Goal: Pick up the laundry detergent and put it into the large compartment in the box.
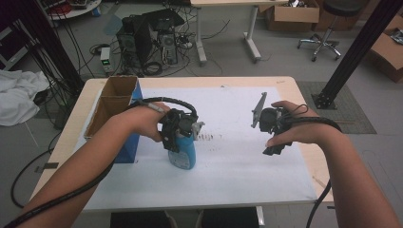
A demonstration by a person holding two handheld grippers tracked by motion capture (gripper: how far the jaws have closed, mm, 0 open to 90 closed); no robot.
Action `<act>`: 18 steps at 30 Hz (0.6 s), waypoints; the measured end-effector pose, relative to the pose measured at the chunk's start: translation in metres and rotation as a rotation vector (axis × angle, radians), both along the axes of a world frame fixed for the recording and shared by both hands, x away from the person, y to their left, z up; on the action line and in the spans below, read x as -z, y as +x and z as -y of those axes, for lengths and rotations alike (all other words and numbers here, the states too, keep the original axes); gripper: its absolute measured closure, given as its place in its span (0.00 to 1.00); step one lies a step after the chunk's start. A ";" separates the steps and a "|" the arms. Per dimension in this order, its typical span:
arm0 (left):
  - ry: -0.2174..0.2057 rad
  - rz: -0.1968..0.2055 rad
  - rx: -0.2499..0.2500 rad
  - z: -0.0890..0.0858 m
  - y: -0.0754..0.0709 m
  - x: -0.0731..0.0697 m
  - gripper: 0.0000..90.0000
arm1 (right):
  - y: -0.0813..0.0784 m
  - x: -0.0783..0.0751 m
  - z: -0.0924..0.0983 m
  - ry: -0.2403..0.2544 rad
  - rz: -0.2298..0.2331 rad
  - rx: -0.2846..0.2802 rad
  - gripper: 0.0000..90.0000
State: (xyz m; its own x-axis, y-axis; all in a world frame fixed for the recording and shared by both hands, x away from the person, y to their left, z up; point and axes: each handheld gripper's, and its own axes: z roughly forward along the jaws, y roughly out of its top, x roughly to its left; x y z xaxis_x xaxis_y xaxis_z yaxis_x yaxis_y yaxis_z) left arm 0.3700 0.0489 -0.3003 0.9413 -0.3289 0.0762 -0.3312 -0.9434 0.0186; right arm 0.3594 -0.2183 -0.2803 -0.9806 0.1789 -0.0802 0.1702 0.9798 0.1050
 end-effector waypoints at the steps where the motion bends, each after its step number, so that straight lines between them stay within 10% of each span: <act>1: 0.002 -0.010 0.000 0.000 0.000 0.000 0.42 | 0.000 0.000 0.000 -0.002 0.000 0.004 0.18; 18: 0.047 -0.039 -0.038 0.005 0.002 -0.001 0.45 | 0.001 0.003 0.002 -0.002 -0.007 0.008 0.18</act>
